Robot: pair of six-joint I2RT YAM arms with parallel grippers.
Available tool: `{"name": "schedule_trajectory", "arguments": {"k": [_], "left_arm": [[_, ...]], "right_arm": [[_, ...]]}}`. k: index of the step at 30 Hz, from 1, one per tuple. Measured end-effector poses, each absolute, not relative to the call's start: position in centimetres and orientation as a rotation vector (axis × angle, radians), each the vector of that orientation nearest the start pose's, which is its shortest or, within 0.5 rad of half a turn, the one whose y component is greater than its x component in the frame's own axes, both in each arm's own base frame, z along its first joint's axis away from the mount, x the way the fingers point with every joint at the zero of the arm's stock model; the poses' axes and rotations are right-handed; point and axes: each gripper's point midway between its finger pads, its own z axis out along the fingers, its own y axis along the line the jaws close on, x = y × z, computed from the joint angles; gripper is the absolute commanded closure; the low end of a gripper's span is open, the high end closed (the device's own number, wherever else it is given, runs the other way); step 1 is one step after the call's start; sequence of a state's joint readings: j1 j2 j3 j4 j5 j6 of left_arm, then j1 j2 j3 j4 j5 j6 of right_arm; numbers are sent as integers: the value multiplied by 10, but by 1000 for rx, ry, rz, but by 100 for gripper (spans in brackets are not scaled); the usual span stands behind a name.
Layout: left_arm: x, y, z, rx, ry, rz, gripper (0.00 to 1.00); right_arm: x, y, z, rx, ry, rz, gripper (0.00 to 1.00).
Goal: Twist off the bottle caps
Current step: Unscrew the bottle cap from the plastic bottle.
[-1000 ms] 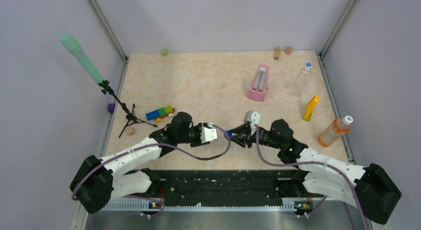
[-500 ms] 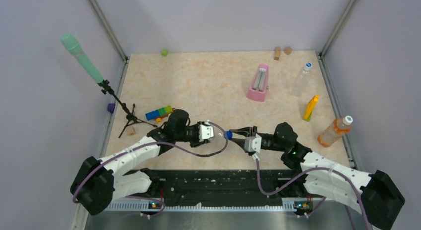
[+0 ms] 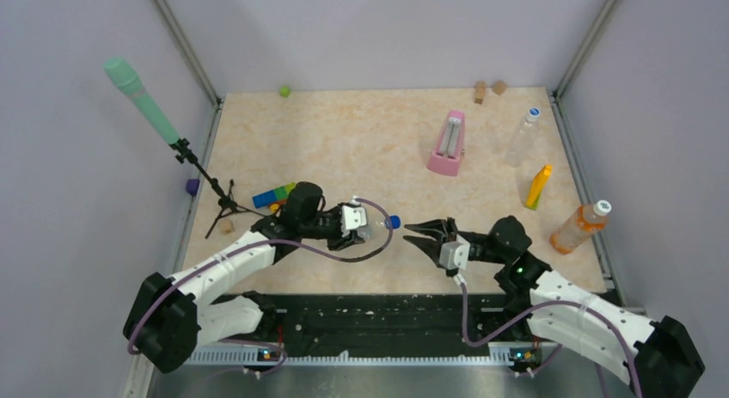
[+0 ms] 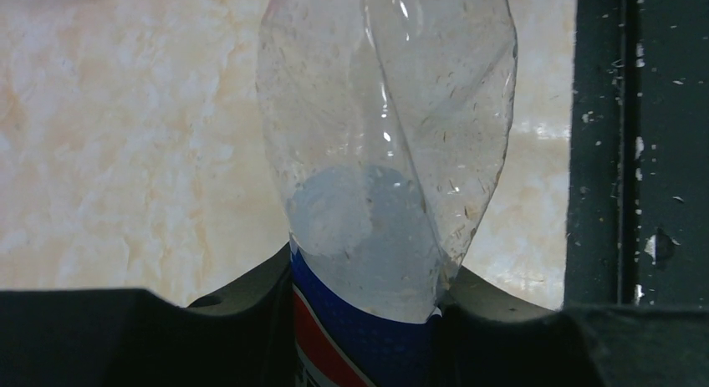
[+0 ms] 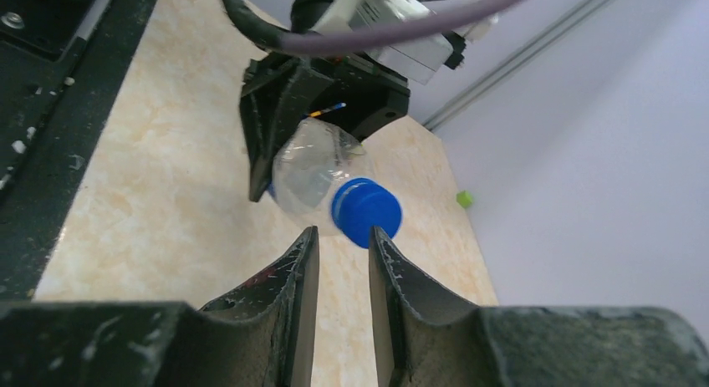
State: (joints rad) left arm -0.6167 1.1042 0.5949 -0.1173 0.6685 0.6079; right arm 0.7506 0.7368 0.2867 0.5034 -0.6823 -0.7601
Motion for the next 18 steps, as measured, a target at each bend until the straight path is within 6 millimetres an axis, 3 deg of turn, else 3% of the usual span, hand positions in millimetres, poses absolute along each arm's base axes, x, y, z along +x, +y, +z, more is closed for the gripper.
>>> {"name": "schedule_trajectory", "arguments": {"k": [4, 9, 11, 14, 18], "left_arm": [[214, -238, 114, 1448, 1615, -683, 100], [217, -236, 112, 1447, 1633, -677, 100], [217, -236, 111, 1446, 1634, -674, 100], [217, -236, 112, 1445, 1632, -671, 100], [221, -235, 117, 1435, 1615, -648, 100]], "right_arm": [[150, 265, 220, -1383, 670, 559, 100], [146, 266, 222, -1364, 685, 608, 99], [147, 267, 223, -1348, 706, 624, 92], [159, 266, 226, -1246, 823, 665, 56], [190, 256, 234, -894, 1119, 772, 45]]}}
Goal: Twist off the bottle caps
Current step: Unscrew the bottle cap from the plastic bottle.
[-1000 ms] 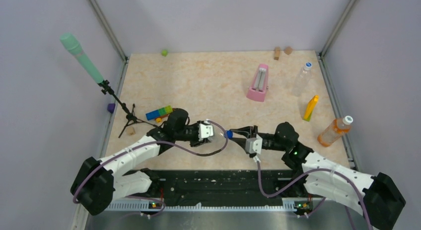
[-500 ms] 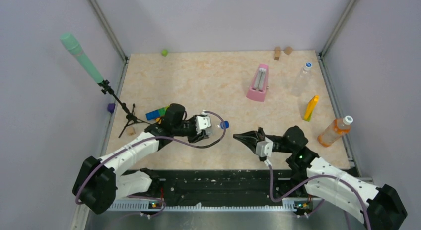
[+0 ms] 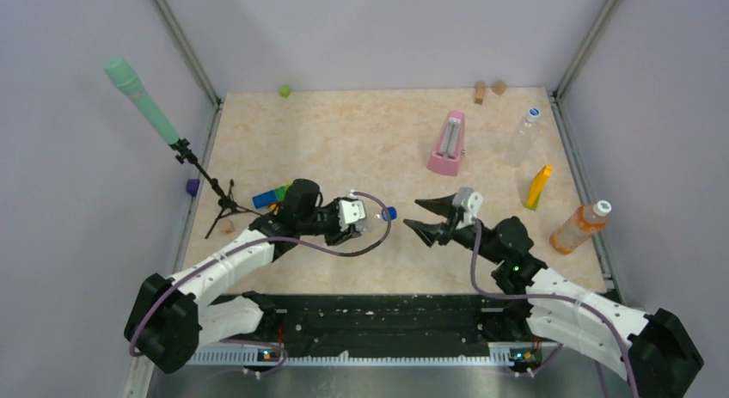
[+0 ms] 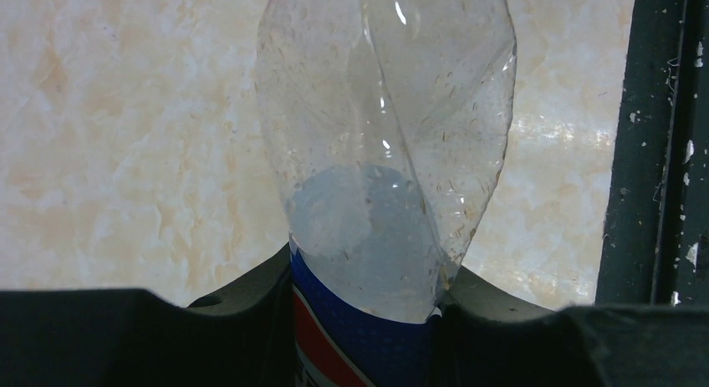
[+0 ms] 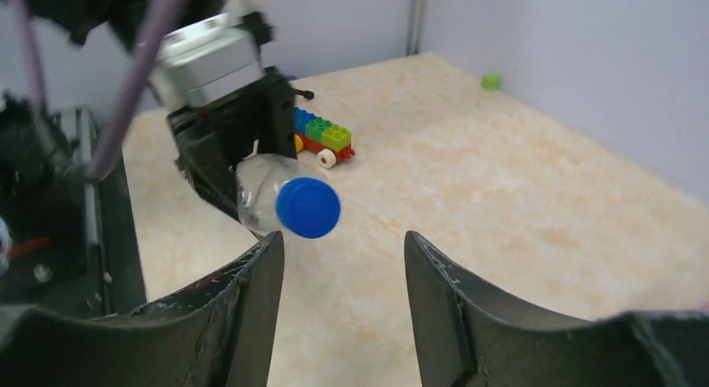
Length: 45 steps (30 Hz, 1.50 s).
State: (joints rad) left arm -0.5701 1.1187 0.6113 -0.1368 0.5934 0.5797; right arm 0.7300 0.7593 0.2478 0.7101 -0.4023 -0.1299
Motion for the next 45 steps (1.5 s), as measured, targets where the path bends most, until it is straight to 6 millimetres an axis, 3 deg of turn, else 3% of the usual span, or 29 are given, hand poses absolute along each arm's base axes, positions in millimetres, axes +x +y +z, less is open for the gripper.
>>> {"name": "schedule_trajectory", "arguments": {"k": [5, 8, 11, 14, 18, 24, 33, 37, 42, 45], "left_arm": [[226, -234, 124, 1426, 1584, -605, 100], [228, -232, 123, 1426, 1572, -576, 100], [228, -229, 121, 1425, 1568, -553, 100], [229, -229, 119, 1431, 1556, -535, 100], [230, -229, 121, 1432, 1547, -529, 100], [231, -230, 122, 1432, 1539, -519, 100], [232, -229, 121, 1431, 1539, -514, 100], [232, -229, 121, 1431, 1539, -514, 100], [232, -228, 120, 1432, 1545, -507, 100], [232, -227, 119, 1434, 1549, -503, 100]], "right_arm": [[216, 255, 237, -471, 1472, 986, 39], [216, 262, 246, -266, 1567, 1166, 40], [215, 267, 243, -64, 1657, 1326, 37], [213, 274, 239, 63, 1722, 1444, 21], [214, 279, 229, 152, 1794, 1494, 20], [216, 286, 218, 203, 1874, 1513, 40], [213, 297, 210, 189, 1927, 1555, 47], [213, 300, 214, 171, 1927, 1570, 61], [213, 303, 212, 154, 1939, 1567, 90], [212, 303, 210, 111, 1937, 1548, 96]]}}
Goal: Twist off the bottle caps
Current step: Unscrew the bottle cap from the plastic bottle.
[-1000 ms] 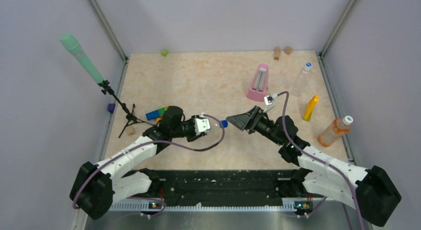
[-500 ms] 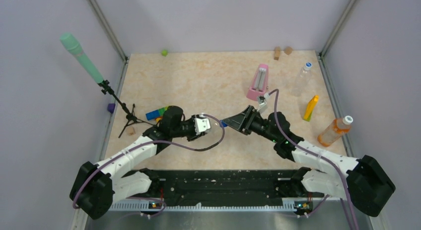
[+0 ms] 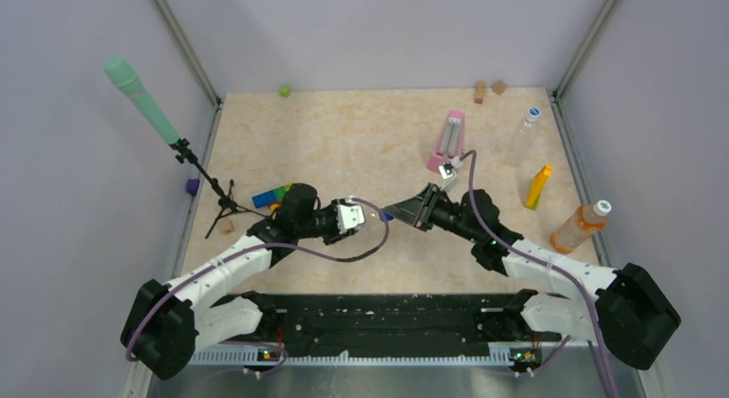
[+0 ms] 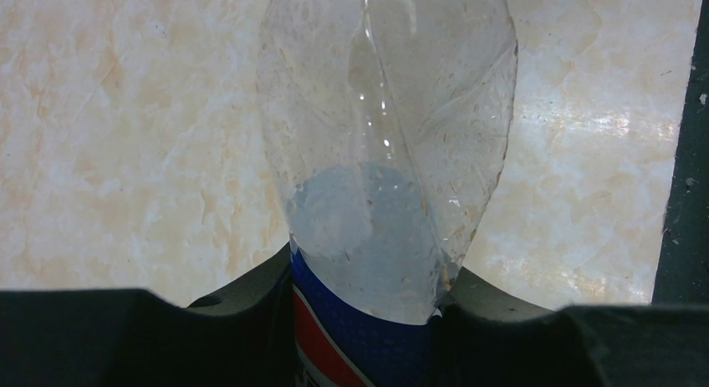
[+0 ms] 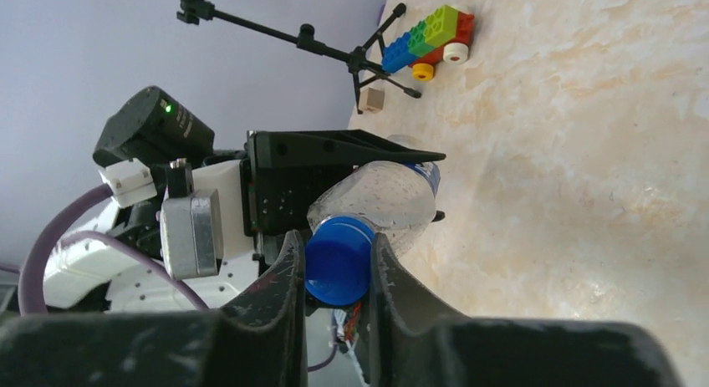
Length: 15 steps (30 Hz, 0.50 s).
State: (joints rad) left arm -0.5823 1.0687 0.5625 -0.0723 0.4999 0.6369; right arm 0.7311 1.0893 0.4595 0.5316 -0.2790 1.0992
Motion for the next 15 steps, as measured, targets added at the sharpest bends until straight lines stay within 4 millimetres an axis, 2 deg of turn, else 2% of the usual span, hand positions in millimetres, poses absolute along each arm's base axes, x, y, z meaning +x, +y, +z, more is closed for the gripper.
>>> {"name": "schedule_trajectory", "arguments": {"k": [4, 10, 15], "left_arm": [[231, -228, 119, 1441, 1546, -508, 100], [228, -230, 118, 1450, 1541, -518, 100], [227, -230, 117, 1454, 1547, -522, 100]], "right_arm": [[209, 301, 210, -51, 1894, 1472, 100], [203, 297, 212, -419, 1741, 1280, 100], [202, 298, 213, -583, 1643, 1196, 100]]}}
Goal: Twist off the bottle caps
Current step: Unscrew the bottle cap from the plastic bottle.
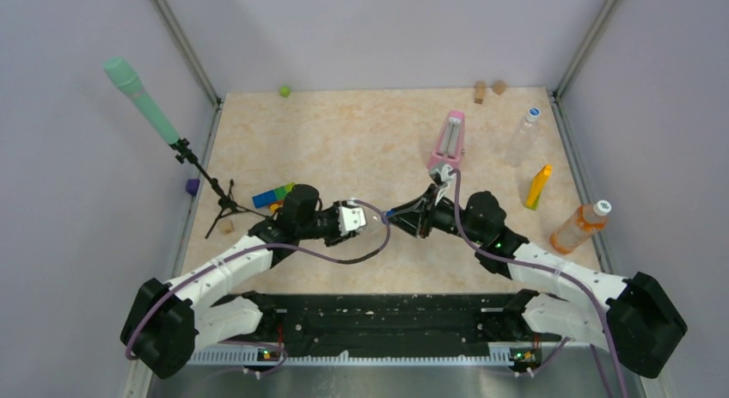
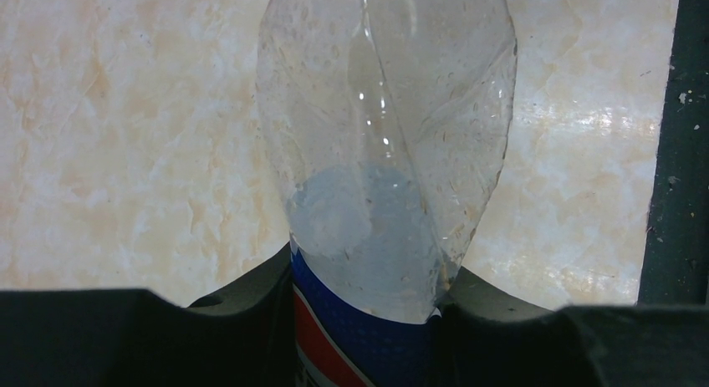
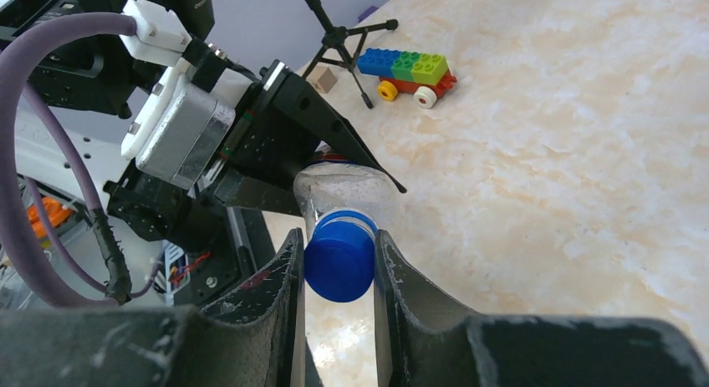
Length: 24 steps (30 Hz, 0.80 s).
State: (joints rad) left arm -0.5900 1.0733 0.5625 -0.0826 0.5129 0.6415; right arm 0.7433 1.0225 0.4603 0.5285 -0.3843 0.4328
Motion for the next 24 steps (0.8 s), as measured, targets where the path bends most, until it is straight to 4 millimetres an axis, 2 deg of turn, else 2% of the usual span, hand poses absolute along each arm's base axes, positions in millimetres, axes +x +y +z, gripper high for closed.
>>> {"name": "schedule_trajectory", "arguments": {"k": [9, 15, 19, 24], "left_arm": [[227, -233, 121, 1450, 1525, -538, 100], [222, -235, 125, 1459, 1497, -565, 100], [218, -236, 125, 1474, 1490, -583, 100], [218, -235, 124, 1476, 1494, -578, 100]], "right_arm": [[199, 299, 222, -603, 1577, 1223, 100], [185, 301, 230, -690, 1507, 1276, 100], [179, 300, 228, -788, 1493, 1242, 100], [180, 300, 226, -830, 1498, 1211, 100]]}}
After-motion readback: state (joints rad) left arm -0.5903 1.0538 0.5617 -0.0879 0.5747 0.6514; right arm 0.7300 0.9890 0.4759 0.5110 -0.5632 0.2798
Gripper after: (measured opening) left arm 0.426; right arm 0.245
